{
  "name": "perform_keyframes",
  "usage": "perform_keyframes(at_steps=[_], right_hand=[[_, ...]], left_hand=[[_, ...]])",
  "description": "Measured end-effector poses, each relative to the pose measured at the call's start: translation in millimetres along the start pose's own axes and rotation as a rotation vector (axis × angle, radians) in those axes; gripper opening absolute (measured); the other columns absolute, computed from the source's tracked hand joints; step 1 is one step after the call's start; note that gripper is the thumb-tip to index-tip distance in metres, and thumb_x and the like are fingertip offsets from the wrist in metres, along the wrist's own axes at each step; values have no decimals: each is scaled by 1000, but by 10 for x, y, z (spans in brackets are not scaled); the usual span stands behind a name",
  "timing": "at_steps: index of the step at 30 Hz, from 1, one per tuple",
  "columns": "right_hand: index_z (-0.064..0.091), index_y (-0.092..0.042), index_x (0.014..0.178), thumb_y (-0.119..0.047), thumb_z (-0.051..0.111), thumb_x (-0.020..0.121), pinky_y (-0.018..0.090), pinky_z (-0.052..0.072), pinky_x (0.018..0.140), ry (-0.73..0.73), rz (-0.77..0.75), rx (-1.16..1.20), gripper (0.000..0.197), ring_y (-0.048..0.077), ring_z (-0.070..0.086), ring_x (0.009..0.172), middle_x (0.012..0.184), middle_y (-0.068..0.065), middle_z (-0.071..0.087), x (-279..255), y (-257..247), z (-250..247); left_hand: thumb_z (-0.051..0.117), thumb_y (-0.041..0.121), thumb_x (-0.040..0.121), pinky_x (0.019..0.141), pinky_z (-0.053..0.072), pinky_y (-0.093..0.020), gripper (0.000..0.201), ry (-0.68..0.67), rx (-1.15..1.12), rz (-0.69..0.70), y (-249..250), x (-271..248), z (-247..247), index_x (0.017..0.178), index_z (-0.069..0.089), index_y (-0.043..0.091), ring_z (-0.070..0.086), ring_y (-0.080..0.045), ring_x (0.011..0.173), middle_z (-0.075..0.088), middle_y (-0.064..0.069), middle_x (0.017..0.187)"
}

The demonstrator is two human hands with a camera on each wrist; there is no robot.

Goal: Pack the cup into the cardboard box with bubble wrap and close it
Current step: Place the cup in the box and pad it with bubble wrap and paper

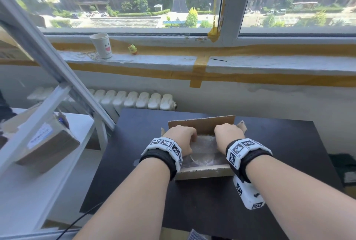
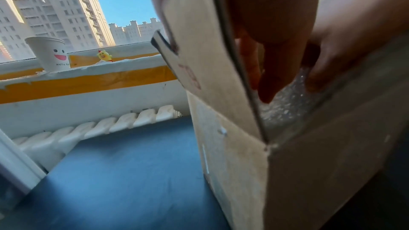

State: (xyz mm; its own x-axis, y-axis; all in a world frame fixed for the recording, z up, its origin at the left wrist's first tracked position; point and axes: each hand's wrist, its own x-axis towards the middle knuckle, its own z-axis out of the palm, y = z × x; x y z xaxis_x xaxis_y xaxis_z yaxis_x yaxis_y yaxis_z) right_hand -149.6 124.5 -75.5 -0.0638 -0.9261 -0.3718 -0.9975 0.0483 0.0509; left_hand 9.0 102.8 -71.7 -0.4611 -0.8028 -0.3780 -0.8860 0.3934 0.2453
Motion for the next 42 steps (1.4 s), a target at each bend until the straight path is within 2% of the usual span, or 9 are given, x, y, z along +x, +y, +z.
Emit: perform_keyframes(at_steps=[3,7,10,16,25,32,35,38,42], right_hand=[[56,-14,85,0,50,84,32,46,74,67,-40,45,15,28,66,92,100,8,68,-20,21,46],[57,-11,97,-19,52,89,33,40,67,307,-245,79,13,33,65,85,102,7,56,-92,52,21],[63,-14,95,-26,48,89,33,47,77,232,-330,17,20,28,65,91,98,3,65,-106,62,30],[64,-19,115,-15,51,81,36,51,93,-13,-274,6,36,22,60,111,116,1,66,-55,127,184],[62,-16,113,-24,63,77,35,51,92,-82,-276,32,38,26,58,109,115,6,60,32,91,197],[58,-19,123,-32,57,80,31,43,100,95,-291,53,45,22,47,115,122,3,49,-46,158,234],[56,-18,126,-32,56,81,34,44,101,40,-300,58,47,24,51,115,123,4,56,-17,136,233],[52,-18,131,-31,53,82,36,45,100,-29,-308,65,50,26,54,116,124,6,59,19,118,244],[44,-19,137,-29,53,83,39,47,99,-152,-286,114,56,27,55,118,128,6,59,106,82,227]], left_hand=[[58,12,78,91,54,-38,46,-80,21,-36,17,61,103,123,58,22,63,-26,107,67,-2,116],[57,16,84,95,52,-39,40,-95,-14,-99,74,135,209,124,60,20,64,-26,109,67,-4,119],[59,14,83,95,53,-39,41,-119,-39,-145,86,171,245,123,61,21,65,-24,108,67,-2,120],[57,13,83,95,53,-38,51,-139,-22,-145,55,158,284,133,55,24,62,-27,114,64,-3,127],[56,6,82,87,56,-38,35,9,123,-85,69,162,111,113,70,12,66,-28,102,70,-7,111],[56,11,84,69,51,-33,20,-98,57,-236,179,184,269,104,62,10,64,-29,84,65,-8,92],[66,21,71,70,51,-32,15,-231,69,-297,149,339,297,85,62,15,60,-26,73,61,-1,80],[78,38,45,73,57,-47,31,-387,74,-379,-37,726,536,64,57,27,64,-27,72,66,0,75],[75,35,57,77,57,-41,26,-438,113,-348,108,547,288,76,62,24,62,-24,67,64,1,72]])
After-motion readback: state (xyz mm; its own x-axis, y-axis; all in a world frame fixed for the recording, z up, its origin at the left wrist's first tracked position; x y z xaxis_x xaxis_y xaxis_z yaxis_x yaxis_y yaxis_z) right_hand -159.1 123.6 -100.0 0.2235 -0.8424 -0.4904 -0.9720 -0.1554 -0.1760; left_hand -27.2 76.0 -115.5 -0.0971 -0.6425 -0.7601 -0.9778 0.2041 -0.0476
